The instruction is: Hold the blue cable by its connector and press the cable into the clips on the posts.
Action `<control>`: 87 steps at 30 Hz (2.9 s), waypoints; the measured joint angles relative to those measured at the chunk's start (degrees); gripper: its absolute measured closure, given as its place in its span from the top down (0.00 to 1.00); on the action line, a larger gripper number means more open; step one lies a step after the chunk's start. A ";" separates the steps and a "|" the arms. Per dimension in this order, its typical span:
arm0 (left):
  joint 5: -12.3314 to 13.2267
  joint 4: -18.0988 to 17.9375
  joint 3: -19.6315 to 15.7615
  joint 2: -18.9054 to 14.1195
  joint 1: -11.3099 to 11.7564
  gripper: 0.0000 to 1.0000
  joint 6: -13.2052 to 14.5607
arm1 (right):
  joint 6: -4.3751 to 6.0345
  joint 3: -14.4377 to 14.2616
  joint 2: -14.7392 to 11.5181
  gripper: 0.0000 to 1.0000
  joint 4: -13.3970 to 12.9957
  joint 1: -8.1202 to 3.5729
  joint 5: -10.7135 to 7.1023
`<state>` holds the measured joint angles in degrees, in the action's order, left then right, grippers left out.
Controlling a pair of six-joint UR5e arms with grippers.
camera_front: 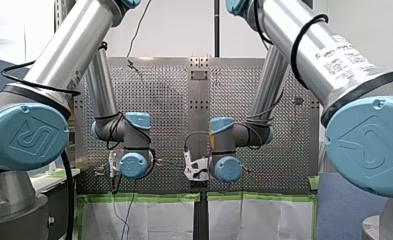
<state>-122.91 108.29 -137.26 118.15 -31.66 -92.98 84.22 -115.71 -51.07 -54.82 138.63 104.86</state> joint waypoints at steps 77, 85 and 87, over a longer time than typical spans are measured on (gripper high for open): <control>-11.81 35.67 26.87 -35.67 9.88 0.00 -4.79 | 6.77 32.34 -16.97 0.00 36.06 -0.98 -10.66; -10.90 39.64 27.31 -37.73 11.17 0.00 -3.17 | 6.77 36.37 -16.39 0.00 38.18 -0.63 -11.32; -10.16 40.59 27.51 -37.67 11.54 0.00 -2.99 | 6.77 37.39 -16.34 0.00 38.59 -0.58 -11.39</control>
<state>-133.07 148.88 -109.75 80.48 -20.12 -95.97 90.98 -78.32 -67.41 -16.24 138.05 93.47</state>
